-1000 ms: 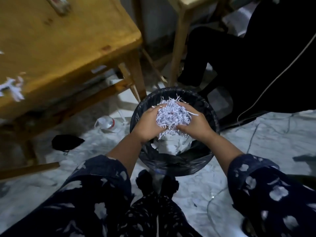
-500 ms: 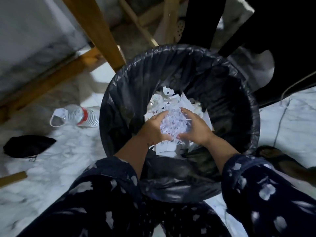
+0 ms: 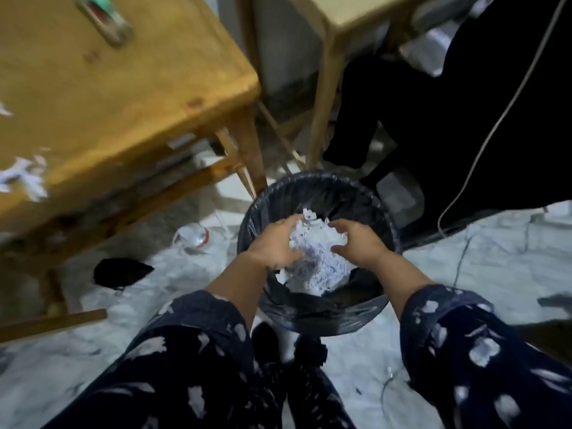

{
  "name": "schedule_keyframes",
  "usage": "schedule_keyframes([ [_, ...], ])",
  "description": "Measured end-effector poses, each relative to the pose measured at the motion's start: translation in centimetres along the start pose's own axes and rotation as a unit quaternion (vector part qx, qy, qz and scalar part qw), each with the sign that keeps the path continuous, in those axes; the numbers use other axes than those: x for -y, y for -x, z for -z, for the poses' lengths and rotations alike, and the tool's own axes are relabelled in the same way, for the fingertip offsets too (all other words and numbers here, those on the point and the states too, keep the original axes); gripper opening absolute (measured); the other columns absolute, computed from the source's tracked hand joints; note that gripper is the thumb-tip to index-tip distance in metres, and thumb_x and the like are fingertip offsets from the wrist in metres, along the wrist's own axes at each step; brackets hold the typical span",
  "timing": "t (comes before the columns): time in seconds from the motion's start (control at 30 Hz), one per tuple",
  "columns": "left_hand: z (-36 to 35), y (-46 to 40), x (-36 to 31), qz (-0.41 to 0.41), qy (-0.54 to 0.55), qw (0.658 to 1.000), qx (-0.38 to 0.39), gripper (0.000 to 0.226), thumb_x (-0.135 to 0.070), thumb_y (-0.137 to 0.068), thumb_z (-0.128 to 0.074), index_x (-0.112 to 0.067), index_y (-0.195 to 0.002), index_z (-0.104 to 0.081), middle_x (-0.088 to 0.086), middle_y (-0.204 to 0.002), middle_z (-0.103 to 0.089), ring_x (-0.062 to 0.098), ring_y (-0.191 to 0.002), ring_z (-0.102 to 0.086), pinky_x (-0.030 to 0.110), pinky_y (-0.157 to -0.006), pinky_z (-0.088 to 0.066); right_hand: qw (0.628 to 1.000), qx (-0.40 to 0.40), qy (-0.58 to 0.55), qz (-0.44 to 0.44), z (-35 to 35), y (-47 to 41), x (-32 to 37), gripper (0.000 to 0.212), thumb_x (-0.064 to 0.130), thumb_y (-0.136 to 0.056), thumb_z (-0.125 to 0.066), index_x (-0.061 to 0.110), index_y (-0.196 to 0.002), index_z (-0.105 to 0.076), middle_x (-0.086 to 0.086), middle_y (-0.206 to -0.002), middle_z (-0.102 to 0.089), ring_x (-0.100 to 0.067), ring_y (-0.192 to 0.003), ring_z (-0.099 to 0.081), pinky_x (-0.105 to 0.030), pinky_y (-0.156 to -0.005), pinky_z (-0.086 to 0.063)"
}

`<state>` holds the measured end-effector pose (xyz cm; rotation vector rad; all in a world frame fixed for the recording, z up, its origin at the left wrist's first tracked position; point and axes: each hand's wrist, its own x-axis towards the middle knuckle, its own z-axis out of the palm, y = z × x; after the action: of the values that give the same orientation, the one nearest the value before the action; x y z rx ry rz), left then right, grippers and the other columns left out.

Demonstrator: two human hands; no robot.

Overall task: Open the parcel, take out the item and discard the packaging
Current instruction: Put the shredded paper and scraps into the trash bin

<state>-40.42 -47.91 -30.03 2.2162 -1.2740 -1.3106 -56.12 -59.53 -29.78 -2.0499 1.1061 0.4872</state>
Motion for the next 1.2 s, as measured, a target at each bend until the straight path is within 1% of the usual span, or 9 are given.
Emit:
schedule_keyframes([
  [0.2, 8.4, 9.9, -5.0, -0.011, 0.014, 0.994, -0.108, 0.07, -0.028, -0.083, -0.071, -0.022, -0.143, -0.036, 0.005, -0.139, -0.051, 0.022, -0.124, -0.051, 0.027, -0.097, -0.04, 0.995, -0.046, 0.03, 0.087, 7.7, 8.2, 10.3, 0.048, 0.019, -0.09, -0.061, 0.021, -0.135, -0.047, -0.004, -0.131, -0.057, -0.024, -0.111, -0.06, -0.031, -0.084, -0.047],
  [0.33, 12.6, 16.2, -4.9, 0.003, 0.026, 0.98, -0.197, 0.06, -0.026, -0.085, -0.067, -0.023, -0.139, -0.043, 0.001, -0.134, -0.054, 0.019, -0.122, -0.051, 0.025, -0.091, -0.04, 0.981, -0.076, 0.056, 0.167, 9.2, 11.6, 16.8, 0.04, 0.019, -0.088, -0.059, 0.019, -0.128, -0.055, -0.005, -0.125, -0.062, -0.023, -0.112, -0.059, -0.033, -0.093, -0.047],
  [0.57, 19.2, 23.1, 0.8, 0.043, 0.019, 0.939, -0.341, 0.048, -0.023, -0.087, -0.063, -0.022, -0.133, -0.049, 0.001, -0.135, -0.052, 0.018, -0.125, -0.048, 0.03, -0.103, -0.037, 0.954, -0.074, 0.092, 0.274, 7.8, 11.0, 28.7, 0.036, 0.022, -0.089, -0.058, 0.021, -0.125, -0.058, -0.004, -0.127, -0.06, -0.022, -0.117, -0.055, -0.037, -0.096, -0.047],
  [0.73, 22.5, 24.2, 7.1, 0.072, -0.025, 0.913, -0.401, 0.046, -0.027, -0.088, -0.06, -0.019, -0.132, -0.05, 0.003, -0.138, -0.048, 0.022, -0.13, -0.04, 0.036, -0.109, -0.032, 0.933, -0.112, 0.141, 0.31, 4.8, 8.7, 35.3, 0.038, 0.035, -0.092, -0.051, 0.023, -0.128, -0.053, -0.007, -0.134, -0.051, -0.027, -0.128, -0.041, -0.039, -0.105, -0.035],
  [0.8, 23.6, 24.2, 9.8, 0.097, -0.034, 0.905, -0.414, 0.048, -0.03, -0.09, -0.058, -0.021, -0.136, -0.046, 0.003, -0.146, -0.041, 0.022, -0.138, -0.03, 0.04, -0.113, -0.027, 0.931, -0.127, 0.155, 0.306, 3.0, 7.8, 37.3, 0.046, 0.042, -0.094, -0.047, 0.025, -0.136, -0.045, -0.008, -0.145, -0.04, -0.028, -0.137, -0.029, -0.041, -0.111, -0.025],
  [0.87, 24.7, 24.2, 12.3, 0.128, -0.04, 0.895, -0.424, 0.051, -0.035, -0.093, -0.053, -0.023, -0.14, -0.04, 0.002, -0.154, -0.029, 0.022, -0.145, -0.018, 0.043, -0.118, -0.017, 0.93, -0.119, 0.183, 0.295, 0.7, 6.8, 38.9, 0.058, 0.052, -0.093, -0.039, 0.028, -0.145, -0.029, -0.01, -0.157, -0.019, -0.03, -0.145, -0.009, -0.048, -0.116, -0.009],
  [0.97, 26.2, 24.1, 15.8, 0.167, -0.051, 0.879, -0.444, 0.054, -0.038, -0.096, -0.044, -0.023, -0.146, -0.029, 0.001, -0.16, -0.012, 0.019, -0.148, -0.004, 0.042, -0.12, -0.006, 0.927, -0.119, 0.219, 0.28, -2.8, 5.1, 41.1, 0.077, 0.07, -0.087, -0.023, 0.03, -0.15, -0.005, -0.01, -0.16, 0.009, -0.033, -0.145, 0.014, -0.055, -0.114, 0.007],
  [1.07, 27.7, 24.0, 18.8, 0.186, -0.073, 0.863, -0.464, 0.057, -0.039, -0.098, -0.037, -0.022, -0.15, -0.021, 0.002, -0.161, -0.002, 0.018, -0.148, 0.002, 0.042, -0.12, -0.001, 0.914, -0.166, 0.234, 0.287, -5.1, 3.8, 43.3, 0.087, 0.078, -0.079, -0.014, 0.031, -0.15, 0.003, -0.01, -0.159, 0.013, -0.034, -0.144, 0.017, -0.057, -0.111, 0.012],
  [1.2, 29.9, 23.2, 21.1, 0.218, -0.095, 0.85, -0.47, 0.058, -0.042, -0.099, -0.03, -0.023, -0.151, -0.015, 0.005, -0.161, 0.001, 0.019, -0.148, 0.003, 0.041, -0.118, 0.003, 0.914, -0.199, 0.232, 0.266, -5.9, 1.7, 46.1, 0.085, 0.077, -0.082, -0.017, 0.031, -0.15, 0.004, -0.01, -0.159, 0.011, -0.037, -0.144, 0.016, -0.059, -0.112, 0.01],
])
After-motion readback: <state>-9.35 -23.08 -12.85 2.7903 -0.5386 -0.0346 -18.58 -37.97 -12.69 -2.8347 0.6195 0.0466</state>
